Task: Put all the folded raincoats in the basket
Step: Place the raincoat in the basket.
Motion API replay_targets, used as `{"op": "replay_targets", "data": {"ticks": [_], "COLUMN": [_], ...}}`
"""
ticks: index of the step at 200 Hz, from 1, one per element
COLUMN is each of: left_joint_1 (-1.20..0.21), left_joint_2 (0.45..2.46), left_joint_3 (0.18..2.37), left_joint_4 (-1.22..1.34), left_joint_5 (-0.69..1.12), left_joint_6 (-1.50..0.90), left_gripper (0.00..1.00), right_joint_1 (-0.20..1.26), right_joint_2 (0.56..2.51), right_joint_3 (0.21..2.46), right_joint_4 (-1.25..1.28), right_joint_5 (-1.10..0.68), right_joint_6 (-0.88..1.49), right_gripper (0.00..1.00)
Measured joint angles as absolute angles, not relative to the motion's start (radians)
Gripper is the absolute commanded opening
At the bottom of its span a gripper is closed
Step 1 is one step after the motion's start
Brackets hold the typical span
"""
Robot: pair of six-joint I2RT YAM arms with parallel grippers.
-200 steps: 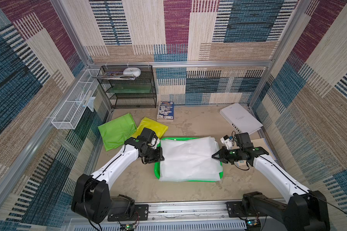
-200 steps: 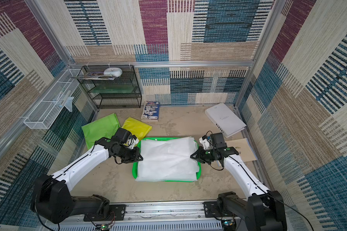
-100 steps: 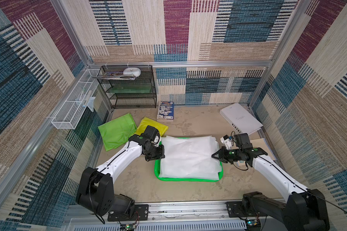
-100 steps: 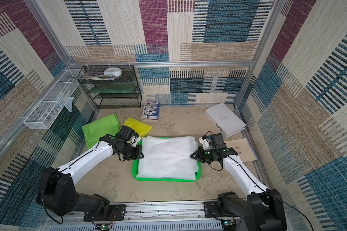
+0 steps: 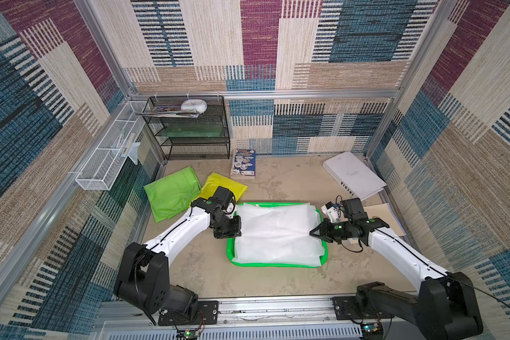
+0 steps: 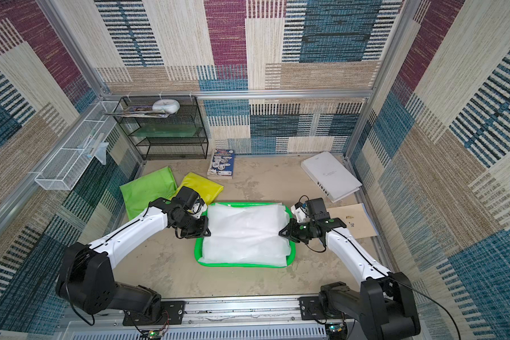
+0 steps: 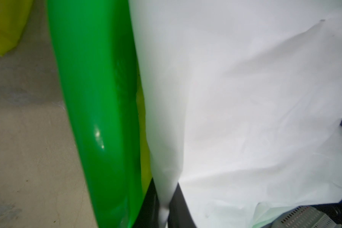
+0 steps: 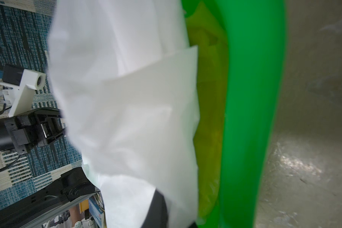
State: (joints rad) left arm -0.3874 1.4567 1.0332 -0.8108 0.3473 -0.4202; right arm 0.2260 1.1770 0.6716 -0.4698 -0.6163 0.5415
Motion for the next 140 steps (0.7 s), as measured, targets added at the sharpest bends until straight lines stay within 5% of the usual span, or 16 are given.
{"op": "replay_targets", "data": {"ticks": [33,75,140], "left_joint_1": [-0.387,-0.388,-0.385], "left_joint_2": [1.456,1.451,1.324], "left_joint_3": [1.044,1.078,1.253], "left_joint_4": [-0.830,-0.854,-1.011], "left_joint_5": [0.326,0.312,0.258], "left_joint_6": [-0.411,-0.413,-0.416], "left_gripper": [0.28,0.38,0.32], "right_joint_1": [0.228,0.233,0.231], "right_joint_2": [1.188,1.175,1.159], "right_joint_3": [0.680,0.699,0.903], "right_joint_4": [-0.481,-0.500,-0.708], "right_joint_5": [-0.596,-0.592,-0.464], "right_joint_6": [0.528,0.528,0.432], "right_gripper": [0.14,0.52,0.56]}}
